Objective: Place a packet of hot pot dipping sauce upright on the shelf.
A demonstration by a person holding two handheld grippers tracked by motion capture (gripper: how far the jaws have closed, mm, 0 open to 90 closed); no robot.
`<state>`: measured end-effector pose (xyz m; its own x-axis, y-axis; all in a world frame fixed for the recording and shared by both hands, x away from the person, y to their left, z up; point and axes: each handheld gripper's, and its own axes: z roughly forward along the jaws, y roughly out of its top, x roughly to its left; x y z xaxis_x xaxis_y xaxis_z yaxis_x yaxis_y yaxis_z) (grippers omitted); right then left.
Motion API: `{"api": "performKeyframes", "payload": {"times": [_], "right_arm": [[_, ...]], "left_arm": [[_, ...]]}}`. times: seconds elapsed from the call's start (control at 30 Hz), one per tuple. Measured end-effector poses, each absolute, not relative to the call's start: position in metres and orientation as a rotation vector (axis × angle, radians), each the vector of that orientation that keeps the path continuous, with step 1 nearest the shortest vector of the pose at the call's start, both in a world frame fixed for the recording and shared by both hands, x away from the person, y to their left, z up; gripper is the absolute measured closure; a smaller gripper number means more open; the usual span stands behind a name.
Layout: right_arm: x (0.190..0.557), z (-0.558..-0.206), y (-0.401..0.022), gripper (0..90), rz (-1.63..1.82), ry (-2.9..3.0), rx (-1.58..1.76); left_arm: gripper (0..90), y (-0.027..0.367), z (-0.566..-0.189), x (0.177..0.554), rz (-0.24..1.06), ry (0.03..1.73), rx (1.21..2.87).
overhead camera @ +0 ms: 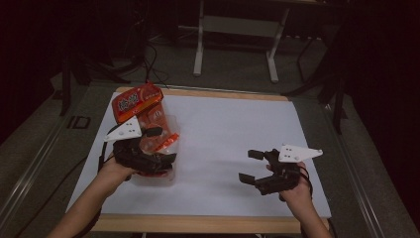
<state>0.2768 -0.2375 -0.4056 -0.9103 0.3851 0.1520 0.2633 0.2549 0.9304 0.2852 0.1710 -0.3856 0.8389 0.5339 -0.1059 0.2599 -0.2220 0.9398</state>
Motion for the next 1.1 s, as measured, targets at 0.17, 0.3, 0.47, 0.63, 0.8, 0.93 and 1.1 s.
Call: {"api": "performKeyframes", "payload": {"times": [0.17,0.3,0.47,0.63,0.8,0.93,1.1], "right_arm": [[0.277,-0.406,-0.238,14.4,1.742,2.399,0.622],[0.276,-0.406,-0.24,14.4,1.736,2.397,0.626],[0.275,-0.406,-0.241,14.4,1.733,2.392,0.635],[0.274,-0.408,-0.243,14.4,1.73,2.391,0.641],[0.272,-0.411,-0.244,14.4,1.728,2.391,0.651],[0.271,-0.413,-0.246,14.4,1.729,2.389,0.66],[0.27,-0.416,-0.247,14.4,1.728,2.393,0.67]], "left_arm": [[2.5,0.16,-0.382,0.283,0.272,0.598,1.811],[2.7,0.147,-0.381,0.277,0.246,0.552,1.819],[3.6,0.131,-0.378,0.267,0.239,0.503,1.828],[3.6,0.119,-0.376,0.258,0.222,0.455,1.827],[3.6,0.108,-0.377,0.248,0.207,0.413,1.847],[3.6,0.101,-0.38,0.24,0.185,0.387,1.844],[3.6,0.092,-0.389,0.231,0.151,0.352,1.856]]}}
